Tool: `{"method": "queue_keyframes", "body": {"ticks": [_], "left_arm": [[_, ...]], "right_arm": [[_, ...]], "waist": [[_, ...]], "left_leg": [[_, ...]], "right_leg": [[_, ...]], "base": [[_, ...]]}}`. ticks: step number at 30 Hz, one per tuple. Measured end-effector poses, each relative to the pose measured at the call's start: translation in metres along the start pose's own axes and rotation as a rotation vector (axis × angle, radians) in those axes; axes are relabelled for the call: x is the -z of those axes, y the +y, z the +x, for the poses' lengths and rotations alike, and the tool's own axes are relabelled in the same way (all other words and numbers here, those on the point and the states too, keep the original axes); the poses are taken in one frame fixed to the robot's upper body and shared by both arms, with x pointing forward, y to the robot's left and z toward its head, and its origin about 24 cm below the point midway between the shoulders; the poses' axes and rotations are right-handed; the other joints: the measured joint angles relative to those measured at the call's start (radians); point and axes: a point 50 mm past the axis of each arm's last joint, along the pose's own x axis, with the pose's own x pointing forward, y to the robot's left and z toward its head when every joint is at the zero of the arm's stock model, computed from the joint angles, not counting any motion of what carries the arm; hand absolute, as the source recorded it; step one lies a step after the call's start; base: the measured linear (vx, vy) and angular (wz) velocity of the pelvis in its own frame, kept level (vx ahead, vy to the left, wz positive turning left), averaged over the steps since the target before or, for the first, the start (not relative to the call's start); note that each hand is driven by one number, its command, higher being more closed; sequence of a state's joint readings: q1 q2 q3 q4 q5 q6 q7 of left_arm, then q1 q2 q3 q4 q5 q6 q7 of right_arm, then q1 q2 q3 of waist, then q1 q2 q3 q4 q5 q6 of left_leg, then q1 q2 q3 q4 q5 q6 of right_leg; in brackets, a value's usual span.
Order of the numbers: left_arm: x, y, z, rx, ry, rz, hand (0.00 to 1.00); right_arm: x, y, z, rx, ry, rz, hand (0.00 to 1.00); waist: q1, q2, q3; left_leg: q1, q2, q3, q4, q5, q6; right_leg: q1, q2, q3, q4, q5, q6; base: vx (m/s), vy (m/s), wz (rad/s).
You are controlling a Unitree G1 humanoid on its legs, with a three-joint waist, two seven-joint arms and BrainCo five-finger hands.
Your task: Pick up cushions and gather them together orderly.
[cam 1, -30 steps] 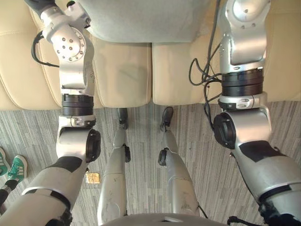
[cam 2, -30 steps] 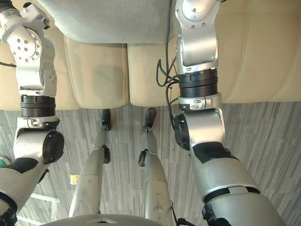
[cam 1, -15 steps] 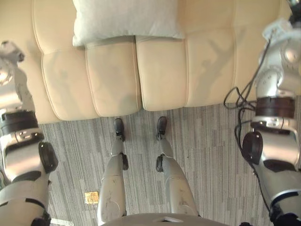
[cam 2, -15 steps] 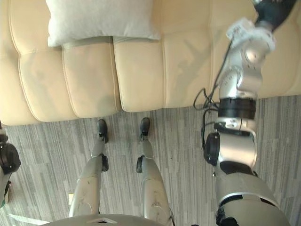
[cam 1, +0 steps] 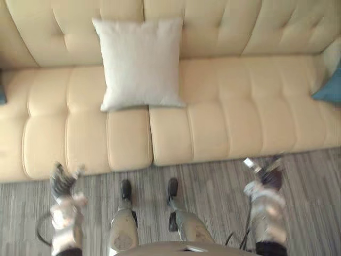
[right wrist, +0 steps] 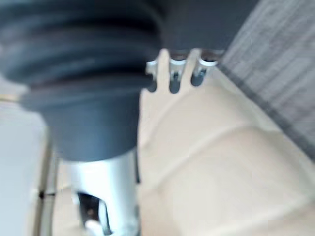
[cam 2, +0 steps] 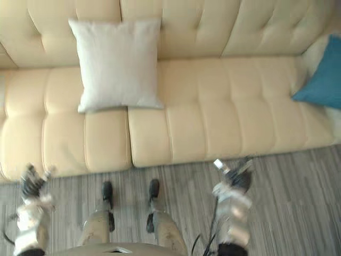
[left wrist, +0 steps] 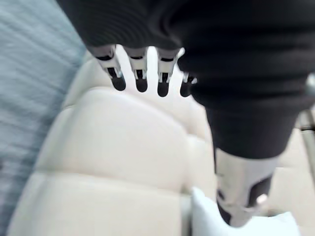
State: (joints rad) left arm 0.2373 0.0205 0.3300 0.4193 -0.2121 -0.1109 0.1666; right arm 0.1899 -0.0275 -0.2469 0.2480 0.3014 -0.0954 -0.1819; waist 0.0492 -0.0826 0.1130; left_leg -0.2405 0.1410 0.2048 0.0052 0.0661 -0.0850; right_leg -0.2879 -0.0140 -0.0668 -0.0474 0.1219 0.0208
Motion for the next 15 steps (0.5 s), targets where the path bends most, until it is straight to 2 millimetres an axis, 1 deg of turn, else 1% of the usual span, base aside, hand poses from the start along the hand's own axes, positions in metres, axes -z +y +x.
{"method": "queue_keyframes", "body": {"ticks": [1, 2, 4, 5, 6, 7, 8, 9, 10, 12, 14, 15], "left_arm": [[0.014, -0.001, -0.003, 0.0, 0.062, 0.002, 0.0], [0.047, -0.003, -0.012, 0.0, 0.207, 0.028, 0.0], [0.082, -0.006, -0.026, 0.007, 0.366, 0.083, 0.0], [0.087, -0.003, -0.026, 0.004, 0.394, 0.106, 0.0], [0.09, 0.0, -0.026, 0.002, 0.414, 0.128, 0.0], [0.096, 0.005, -0.029, -0.006, 0.444, 0.149, 0.0], [0.098, 0.006, -0.03, -0.01, 0.455, 0.151, 0.0], [0.101, 0.008, -0.03, -0.021, 0.478, 0.155, 0.0], [0.102, 0.009, -0.03, -0.023, 0.49, 0.161, 0.0], [0.104, 0.012, -0.029, -0.017, 0.509, 0.201, 0.0], [0.105, 0.013, -0.029, -0.017, 0.523, 0.216, 0.0], [0.105, 0.013, -0.028, -0.017, 0.528, 0.218, 0.0]], "right_arm": [[0.013, 0.003, -0.003, -0.012, 0.053, -0.018, 0.0], [0.041, 0.009, -0.011, -0.046, 0.174, -0.091, 0.0], [0.075, 0.011, -0.022, -0.076, 0.321, -0.177, 0.0], [0.087, 0.01, -0.027, -0.078, 0.38, -0.212, 0.0], [0.095, 0.006, -0.029, -0.075, 0.419, -0.241, 0.0], [0.102, 0.002, -0.031, -0.068, 0.455, -0.273, 0.0], [0.105, 0.0, -0.033, -0.062, 0.473, -0.285, 0.0], [0.115, -0.009, -0.037, -0.046, 0.531, -0.32, 0.0], [0.118, -0.012, -0.04, -0.039, 0.554, -0.327, 0.0], [0.126, -0.021, -0.044, -0.038, 0.603, -0.389, 0.0], [0.125, -0.025, -0.042, -0.043, 0.605, -0.431, 0.0], [0.126, -0.028, -0.042, -0.042, 0.616, -0.449, 0.0]], "waist": [[-0.001, 0.004, -0.007], [-0.005, 0.013, -0.033], [-0.014, 0.024, -0.079], [-0.021, 0.027, -0.087], [-0.025, 0.03, -0.09], [-0.027, 0.033, -0.096], [-0.031, 0.034, -0.101], [-0.041, 0.035, -0.108], [-0.042, 0.035, -0.111], [-0.055, 0.035, -0.113], [-0.059, 0.036, -0.114], [-0.059, 0.036, -0.114]], "left_leg": [[0.021, 0.0, 0.007, 0.004, -0.009, -0.002], [0.062, 0.0, 0.022, 0.012, -0.026, 0.0], [0.098, -0.005, 0.047, 0.007, -0.041, 0.001], [0.118, -0.008, 0.057, 0.003, -0.044, 0.001], [0.135, -0.01, 0.067, -0.002, -0.046, 0.002], [0.159, -0.015, 0.075, -0.013, -0.048, 0.002], [0.163, -0.016, 0.078, -0.014, -0.05, 0.002], [0.187, -0.021, 0.091, -0.025, -0.053, 0.002], [0.194, -0.024, 0.096, -0.028, -0.055, 0.002], [0.22, -0.033, 0.102, -0.024, -0.073, 0.002], [0.239, -0.042, 0.115, -0.023, -0.088, 0.003], [0.25, -0.045, 0.129, -0.022, -0.097, 0.002]], "right_leg": [[0.018, -0.001, 0.003, 0.007, -0.007, 0.001], [0.046, -0.003, 0.012, 0.021, -0.022, 0.001], [0.059, -0.005, 0.043, 0.024, -0.031, 0.006], [0.072, -0.005, 0.056, 0.021, -0.031, 0.007], [0.084, -0.006, 0.063, 0.017, -0.03, 0.007], [0.097, -0.006, 0.078, 0.01, -0.029, 0.009], [0.101, -0.007, 0.083, 0.005, -0.028, 0.01], [0.116, -0.009, 0.097, -0.007, -0.023, 0.016], [0.12, -0.01, 0.105, -0.011, -0.02, 0.019], [0.148, -0.014, 0.121, -0.03, -0.011, 0.025], [0.156, -0.012, 0.146, -0.035, -0.004, 0.031], [0.16, -0.011, 0.165, -0.034, 0.002, 0.04]], "base": [[0.09, 0.038, -0.35], [0.05, 0.03, -0.31], [0.04, 0.029, -0.39], [0.03, 0.022, -0.37], [0.02, 0.022, -0.37], [0.01, 0.018, -0.29], [0.02, 0.032, -0.32], [0.02, 0.024, -0.23], [0.04, 0.041, -0.31], [0.04, 0.04, -0.25], [0.04, 0.028, -0.35], [0.06, 0.036, -0.48]]}}
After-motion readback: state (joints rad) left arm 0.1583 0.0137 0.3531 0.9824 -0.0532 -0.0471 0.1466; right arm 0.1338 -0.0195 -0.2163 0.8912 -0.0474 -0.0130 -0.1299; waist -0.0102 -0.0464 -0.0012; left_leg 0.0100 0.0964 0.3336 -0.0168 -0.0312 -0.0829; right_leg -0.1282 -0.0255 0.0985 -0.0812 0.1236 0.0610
